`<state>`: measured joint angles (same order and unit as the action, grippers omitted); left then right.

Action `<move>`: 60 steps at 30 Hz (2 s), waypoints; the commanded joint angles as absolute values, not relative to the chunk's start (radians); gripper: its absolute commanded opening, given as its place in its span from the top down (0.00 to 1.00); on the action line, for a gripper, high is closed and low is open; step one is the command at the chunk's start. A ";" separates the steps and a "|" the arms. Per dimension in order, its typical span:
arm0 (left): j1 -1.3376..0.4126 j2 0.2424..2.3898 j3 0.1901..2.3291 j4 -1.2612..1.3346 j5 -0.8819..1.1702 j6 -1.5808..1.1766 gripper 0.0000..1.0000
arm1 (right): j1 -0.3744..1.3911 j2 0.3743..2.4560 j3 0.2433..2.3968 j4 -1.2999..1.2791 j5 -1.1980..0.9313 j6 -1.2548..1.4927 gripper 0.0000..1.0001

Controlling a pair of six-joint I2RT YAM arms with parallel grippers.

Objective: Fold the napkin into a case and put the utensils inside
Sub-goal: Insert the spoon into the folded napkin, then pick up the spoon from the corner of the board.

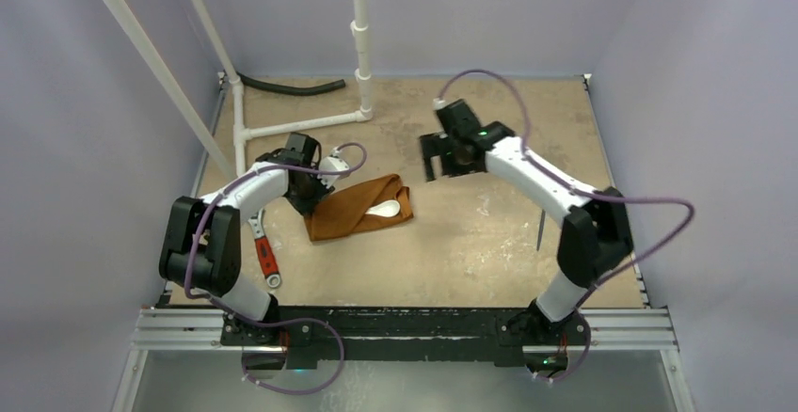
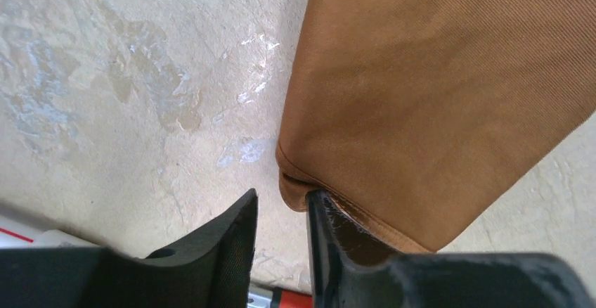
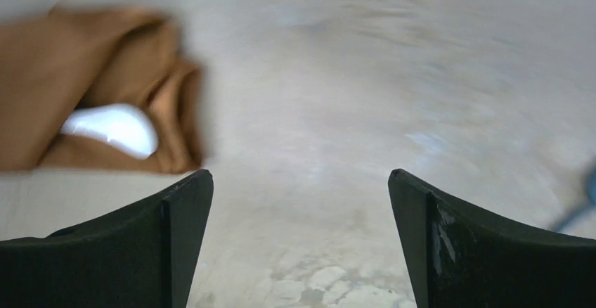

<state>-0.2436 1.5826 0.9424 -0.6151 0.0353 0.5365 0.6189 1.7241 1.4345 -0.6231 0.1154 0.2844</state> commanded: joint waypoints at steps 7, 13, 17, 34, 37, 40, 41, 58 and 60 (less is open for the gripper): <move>-0.183 1.480 1.057 -0.714 0.081 0.604 0.46 | 0.207 1.421 1.176 -0.631 0.491 0.709 0.01; -0.169 1.472 1.082 -0.727 0.068 0.608 0.23 | 0.062 1.396 1.037 -0.531 0.509 0.716 0.01; -0.165 1.464 1.115 -0.738 0.039 0.606 0.21 | 0.002 1.408 0.958 -0.436 0.392 0.711 0.01; -0.146 1.506 1.318 -0.802 0.021 0.548 0.20 | -0.146 1.672 0.941 -0.232 0.172 0.582 0.20; -0.146 1.512 1.342 -0.808 0.020 0.538 0.20 | -0.146 1.677 0.925 -0.219 0.137 0.587 0.29; -0.146 1.523 1.358 -0.813 0.023 0.530 0.20 | -0.146 1.677 0.901 -0.204 0.107 0.601 0.39; -0.147 1.527 1.364 -0.814 0.024 0.528 0.20 | -0.145 1.678 0.888 -0.196 0.090 0.607 0.41; -0.146 1.529 1.402 -0.845 0.034 0.517 0.20 | -0.145 1.539 0.761 -0.237 0.035 0.609 0.01; -0.146 1.529 1.402 -0.845 0.032 0.518 0.20 | -0.143 1.537 0.743 -0.231 0.044 0.599 0.06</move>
